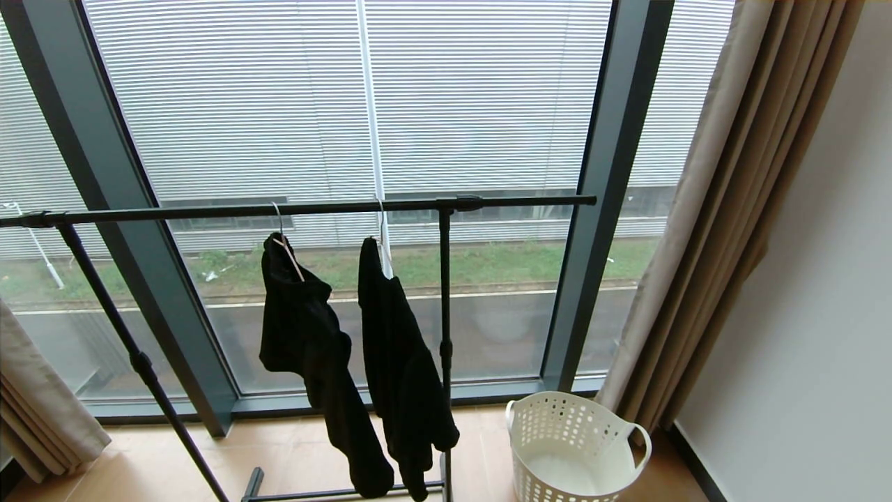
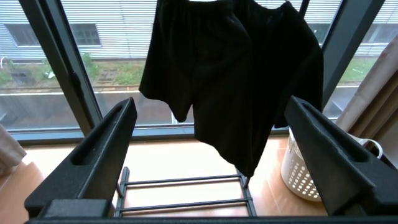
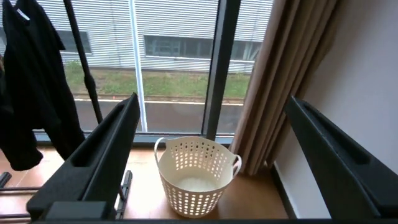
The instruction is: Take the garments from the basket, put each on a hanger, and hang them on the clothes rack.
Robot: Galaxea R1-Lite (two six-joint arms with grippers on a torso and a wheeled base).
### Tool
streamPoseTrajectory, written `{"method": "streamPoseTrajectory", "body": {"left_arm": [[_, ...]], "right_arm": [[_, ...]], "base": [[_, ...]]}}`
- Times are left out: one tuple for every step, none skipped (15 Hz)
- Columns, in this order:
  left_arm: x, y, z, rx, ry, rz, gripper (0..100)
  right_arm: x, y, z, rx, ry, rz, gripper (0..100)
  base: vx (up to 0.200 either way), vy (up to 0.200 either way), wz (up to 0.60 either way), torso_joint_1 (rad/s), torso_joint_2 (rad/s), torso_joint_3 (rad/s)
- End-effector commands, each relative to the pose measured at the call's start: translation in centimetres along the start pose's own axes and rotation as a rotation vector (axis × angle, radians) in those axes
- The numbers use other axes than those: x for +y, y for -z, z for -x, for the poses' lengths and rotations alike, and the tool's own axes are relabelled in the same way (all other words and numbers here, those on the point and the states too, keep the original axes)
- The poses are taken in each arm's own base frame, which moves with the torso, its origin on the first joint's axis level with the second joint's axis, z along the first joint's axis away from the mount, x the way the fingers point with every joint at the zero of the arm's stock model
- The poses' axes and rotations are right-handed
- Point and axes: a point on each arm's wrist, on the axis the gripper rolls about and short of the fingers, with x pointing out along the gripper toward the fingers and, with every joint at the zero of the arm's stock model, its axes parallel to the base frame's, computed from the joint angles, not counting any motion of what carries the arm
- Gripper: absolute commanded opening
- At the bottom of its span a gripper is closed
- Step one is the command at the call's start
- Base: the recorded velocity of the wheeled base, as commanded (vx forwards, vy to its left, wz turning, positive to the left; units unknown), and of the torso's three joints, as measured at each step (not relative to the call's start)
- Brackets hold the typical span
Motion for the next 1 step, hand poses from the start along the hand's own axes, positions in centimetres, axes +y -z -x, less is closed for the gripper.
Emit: {"method": "streamPoseTrajectory", "body": {"left_arm": [[0.00,-0.01,-0.01,0.001,0.000,0.000,100]], "right_arm": [[0.00,-0.02,0.03,-0.004,-0.001,0.001,100]], "base": [[0.000,0.000,0.00,0.000,0.00,0.000]]}}
